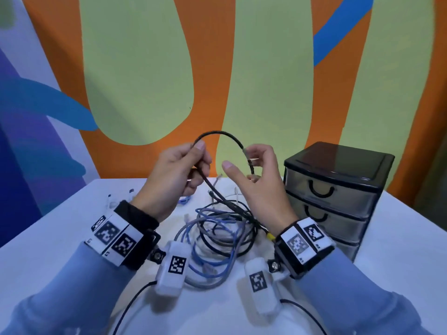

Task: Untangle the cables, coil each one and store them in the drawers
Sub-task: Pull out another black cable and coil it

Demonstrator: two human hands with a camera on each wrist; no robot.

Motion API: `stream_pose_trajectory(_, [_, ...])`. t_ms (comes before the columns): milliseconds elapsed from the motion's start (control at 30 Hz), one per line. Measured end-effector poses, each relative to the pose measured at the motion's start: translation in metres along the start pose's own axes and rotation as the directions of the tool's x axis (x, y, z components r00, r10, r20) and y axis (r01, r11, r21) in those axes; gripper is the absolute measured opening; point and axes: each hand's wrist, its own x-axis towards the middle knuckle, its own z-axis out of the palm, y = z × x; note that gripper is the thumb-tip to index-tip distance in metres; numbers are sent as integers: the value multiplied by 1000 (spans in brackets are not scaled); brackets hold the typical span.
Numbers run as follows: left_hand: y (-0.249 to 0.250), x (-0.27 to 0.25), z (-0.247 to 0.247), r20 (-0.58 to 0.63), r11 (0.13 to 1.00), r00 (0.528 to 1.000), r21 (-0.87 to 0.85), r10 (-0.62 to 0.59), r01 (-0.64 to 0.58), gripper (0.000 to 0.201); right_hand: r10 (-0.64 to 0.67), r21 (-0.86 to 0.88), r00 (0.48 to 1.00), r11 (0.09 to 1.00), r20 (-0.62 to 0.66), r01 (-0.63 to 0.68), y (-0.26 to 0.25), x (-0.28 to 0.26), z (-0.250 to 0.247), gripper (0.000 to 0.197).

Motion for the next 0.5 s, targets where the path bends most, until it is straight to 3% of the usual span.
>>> stream_pose_trajectory(100, [6,-2,-6,-110,975,992,-206,63,-85,32,-95,-67,993,993,70,100,-11,-6,1,42])
stream_pose_trajectory(200, [17,-2,-16,-259,909,962,-376,85,-181,32,-84,-49,965,994,250,99,-11,-7,0,50])
stream_pose_trajectory(300, [26,-1,-37,-419,851,905,-447,72,-275,30,-25,-62,926,997,377,52,-5,-6,-1,21])
stream_pose_trajectory(400, [26,-1,-59,-537,859,842,-405,55,-314,29,-15,0,949,1000,314,15,-2,-1,-6,23])
stream_pose_trajectory(500, [17,4,-72,-611,957,786,-166,91,-240,25,-12,82,975,997,223,-6,-5,3,-10,19])
